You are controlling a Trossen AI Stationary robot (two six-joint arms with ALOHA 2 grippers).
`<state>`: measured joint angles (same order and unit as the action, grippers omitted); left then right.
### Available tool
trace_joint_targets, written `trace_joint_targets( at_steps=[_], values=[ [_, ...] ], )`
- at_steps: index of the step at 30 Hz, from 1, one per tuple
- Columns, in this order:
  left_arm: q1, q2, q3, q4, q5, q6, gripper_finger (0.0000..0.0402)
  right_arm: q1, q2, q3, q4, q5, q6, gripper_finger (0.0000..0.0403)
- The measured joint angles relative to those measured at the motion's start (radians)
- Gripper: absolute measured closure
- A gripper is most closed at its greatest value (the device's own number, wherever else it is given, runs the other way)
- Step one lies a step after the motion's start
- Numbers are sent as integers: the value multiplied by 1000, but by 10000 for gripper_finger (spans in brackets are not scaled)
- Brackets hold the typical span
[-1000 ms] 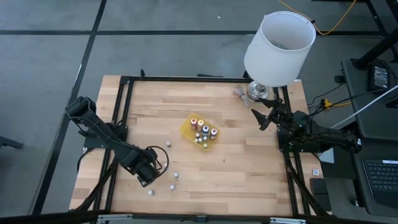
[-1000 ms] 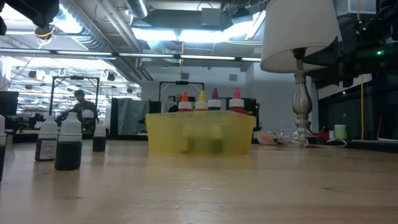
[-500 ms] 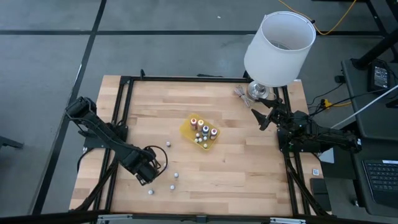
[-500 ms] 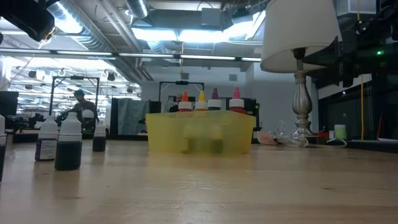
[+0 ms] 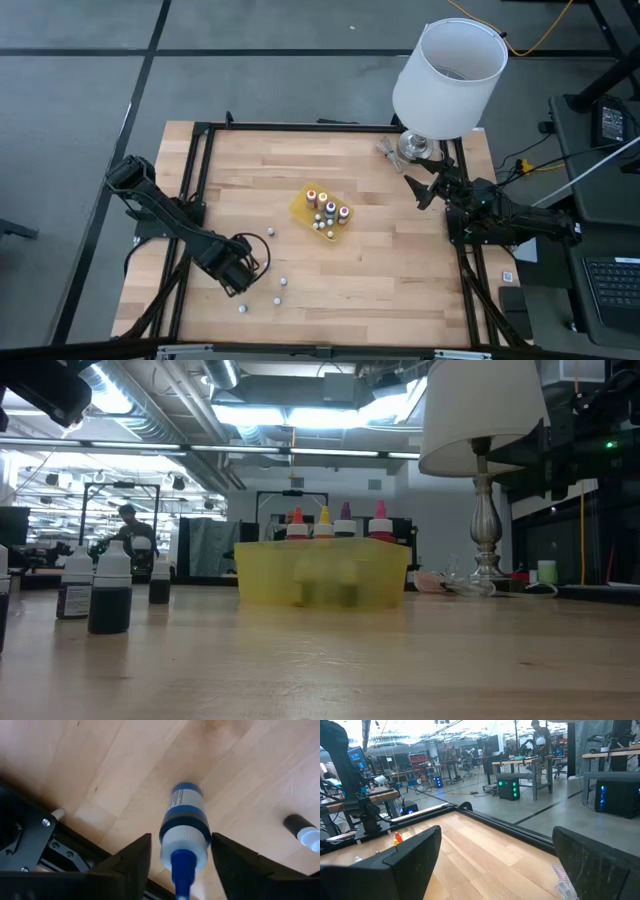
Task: Pick & Place food coloring
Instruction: Put the large blue food coloring bottle into the yellow bin
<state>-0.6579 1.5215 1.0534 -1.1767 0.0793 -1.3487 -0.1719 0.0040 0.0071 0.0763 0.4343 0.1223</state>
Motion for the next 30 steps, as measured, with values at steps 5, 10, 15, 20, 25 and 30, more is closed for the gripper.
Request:
trace_joint_targets(
  at_steps=[5,10,15,20,25,30],
  values=[
    [0,-2,0,0,22,0,262,0,0,0,0,0,0,22],
    [0,-3,1,0,28,1,285,0,0,0,0,0,0,22],
    [12,-18,0,-1,27,13,285,0,0,0,0,0,0,22],
    [66,-63,26,-37,6,69,282,0,0,0,0,0,0,22],
    [148,-105,56,-99,-16,186,285,0,0,0,0,0,0,22],
    [253,-120,117,-168,-65,361,285,0,0,0,0,0,0,22]
  ],
)
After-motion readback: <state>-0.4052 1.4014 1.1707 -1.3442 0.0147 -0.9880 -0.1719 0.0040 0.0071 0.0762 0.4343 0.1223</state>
